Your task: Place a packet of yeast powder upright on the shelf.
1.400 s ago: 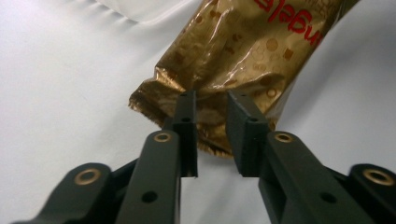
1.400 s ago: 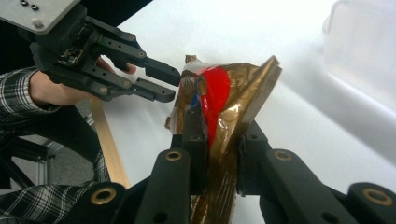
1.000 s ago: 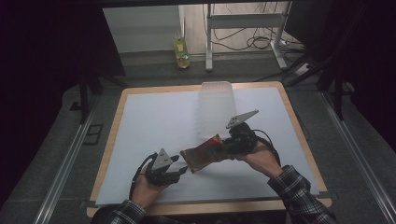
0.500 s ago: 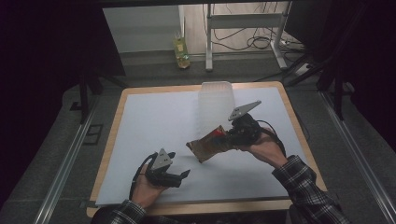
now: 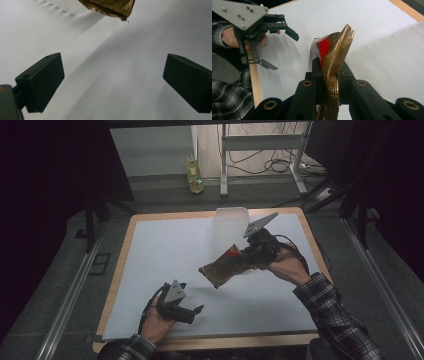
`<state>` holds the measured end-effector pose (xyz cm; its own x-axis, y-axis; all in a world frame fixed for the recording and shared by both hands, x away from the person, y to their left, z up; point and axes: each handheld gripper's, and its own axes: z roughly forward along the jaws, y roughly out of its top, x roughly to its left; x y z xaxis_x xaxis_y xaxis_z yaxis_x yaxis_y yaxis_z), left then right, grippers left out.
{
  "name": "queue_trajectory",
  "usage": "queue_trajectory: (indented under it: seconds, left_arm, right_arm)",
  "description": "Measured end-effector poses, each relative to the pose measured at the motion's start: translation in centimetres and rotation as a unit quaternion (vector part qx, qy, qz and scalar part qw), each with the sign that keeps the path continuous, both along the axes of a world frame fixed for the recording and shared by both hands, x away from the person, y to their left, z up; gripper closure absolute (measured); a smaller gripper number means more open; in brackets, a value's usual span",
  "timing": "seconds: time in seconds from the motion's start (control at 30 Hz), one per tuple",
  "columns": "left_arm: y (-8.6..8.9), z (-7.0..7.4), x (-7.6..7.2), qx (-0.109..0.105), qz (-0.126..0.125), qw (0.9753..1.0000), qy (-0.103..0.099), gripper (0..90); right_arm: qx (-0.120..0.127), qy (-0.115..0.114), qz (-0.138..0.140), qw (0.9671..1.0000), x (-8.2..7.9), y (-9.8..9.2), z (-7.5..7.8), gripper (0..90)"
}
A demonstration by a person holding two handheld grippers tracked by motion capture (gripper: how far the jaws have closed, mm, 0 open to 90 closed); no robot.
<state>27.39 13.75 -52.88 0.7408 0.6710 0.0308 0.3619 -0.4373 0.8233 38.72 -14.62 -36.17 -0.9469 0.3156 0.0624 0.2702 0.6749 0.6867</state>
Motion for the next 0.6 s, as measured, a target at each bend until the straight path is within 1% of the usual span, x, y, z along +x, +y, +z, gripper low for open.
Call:
queue_trajectory:
  seconds: [0.07,0.2,0.23,0.33,0.47,0.6]
  left_arm:
    - [0.0,0.0,0.0,0.001,-0.001,1.0000,-0.003,3.1]
    - [-0.1,-0.1,0.0,0.007,-0.003,0.9999,-0.008,2.6]
    - [-0.1,-0.1,0.0,0.009,-0.003,0.9999,-0.009,2.6]
    - [-0.1,-0.1,0.0,0.013,-0.006,0.9999,-0.010,2.5]
    - [-0.1,-0.1,-0.1,0.011,-0.005,0.9999,-0.010,2.5]
    - [-0.1,-0.1,-0.1,0.010,-0.004,0.9999,-0.011,2.5]
  right_arm:
    - [-0.001,-0.004,0.001,1.0000,0.2,0.1,0.5,79.5]
    - [-0.002,-0.024,0.006,0.9997,0.7,0.1,1.4,79.5]
    - [-0.002,-0.026,0.006,0.9996,0.8,0.1,1.6,79.5]
    - [0.001,-0.027,0.004,0.9996,1.3,0.1,2.2,79.5]
    - [0.006,-0.028,0.010,0.9995,1.7,0.2,2.8,79.5]
    - [0.018,-0.032,0.007,0.9993,2.4,0.4,3.7,79.5]
